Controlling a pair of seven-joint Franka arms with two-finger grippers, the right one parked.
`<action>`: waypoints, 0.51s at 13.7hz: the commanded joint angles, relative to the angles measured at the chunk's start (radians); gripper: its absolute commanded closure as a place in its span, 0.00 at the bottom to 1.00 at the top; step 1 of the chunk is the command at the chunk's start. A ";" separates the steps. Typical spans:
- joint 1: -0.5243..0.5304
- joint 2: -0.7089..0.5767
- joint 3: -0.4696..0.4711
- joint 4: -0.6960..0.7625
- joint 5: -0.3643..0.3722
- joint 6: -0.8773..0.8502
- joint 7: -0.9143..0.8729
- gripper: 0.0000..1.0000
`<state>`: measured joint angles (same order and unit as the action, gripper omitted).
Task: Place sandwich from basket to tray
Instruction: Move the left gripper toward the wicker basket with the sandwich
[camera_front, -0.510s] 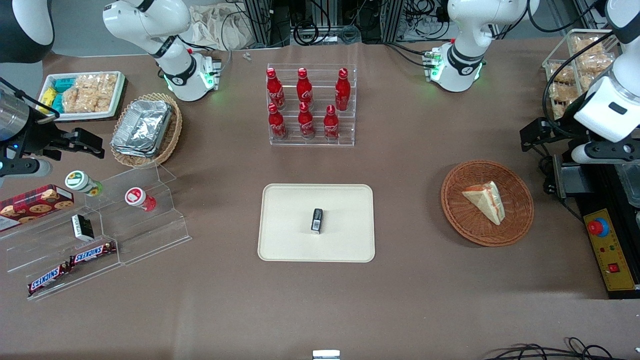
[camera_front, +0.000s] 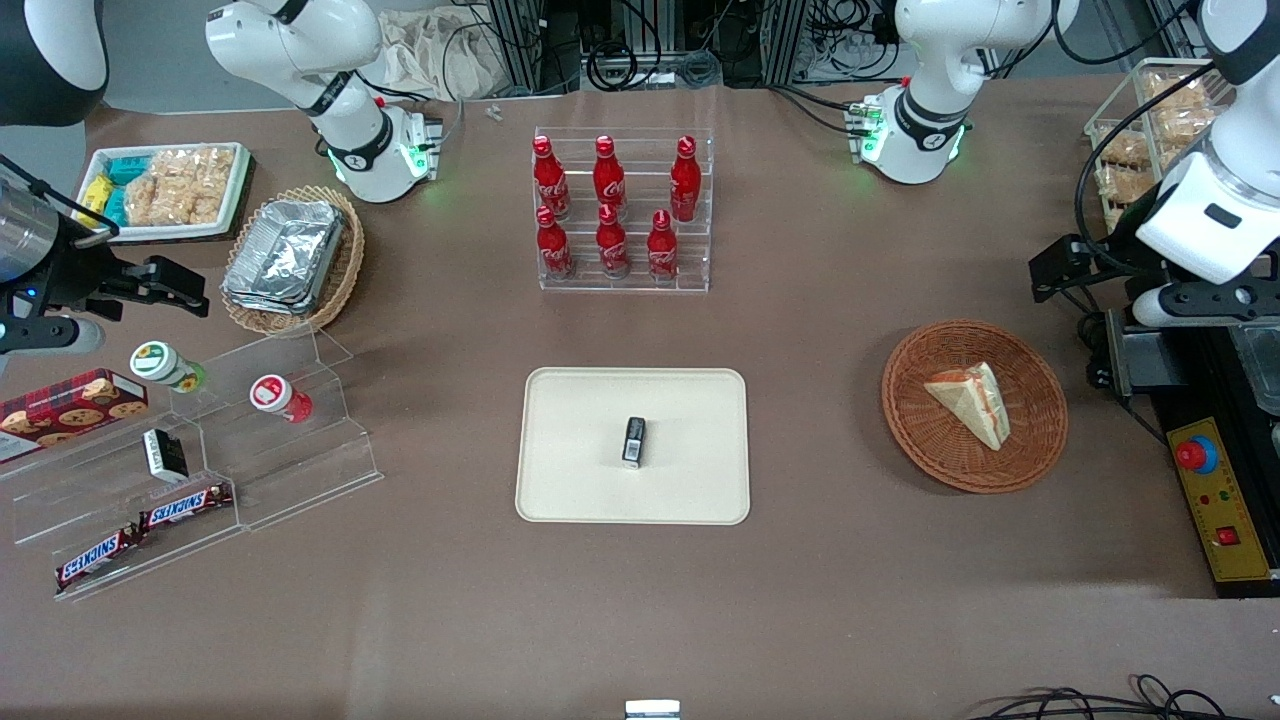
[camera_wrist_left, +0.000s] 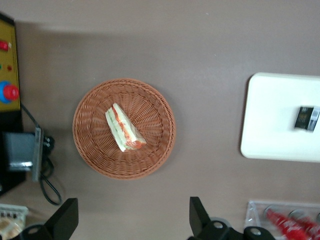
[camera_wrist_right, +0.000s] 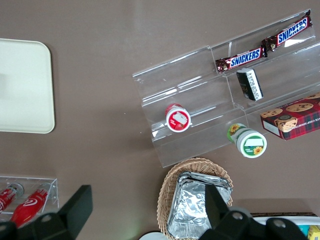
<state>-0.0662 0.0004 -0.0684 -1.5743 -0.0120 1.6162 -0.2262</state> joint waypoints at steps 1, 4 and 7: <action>-0.003 0.012 -0.005 0.019 0.000 -0.021 -0.171 0.00; -0.003 0.018 -0.021 -0.045 0.007 -0.015 -0.365 0.00; -0.001 0.017 -0.019 -0.163 0.018 0.057 -0.454 0.00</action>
<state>-0.0684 0.0271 -0.0845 -1.6593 -0.0113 1.6236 -0.6023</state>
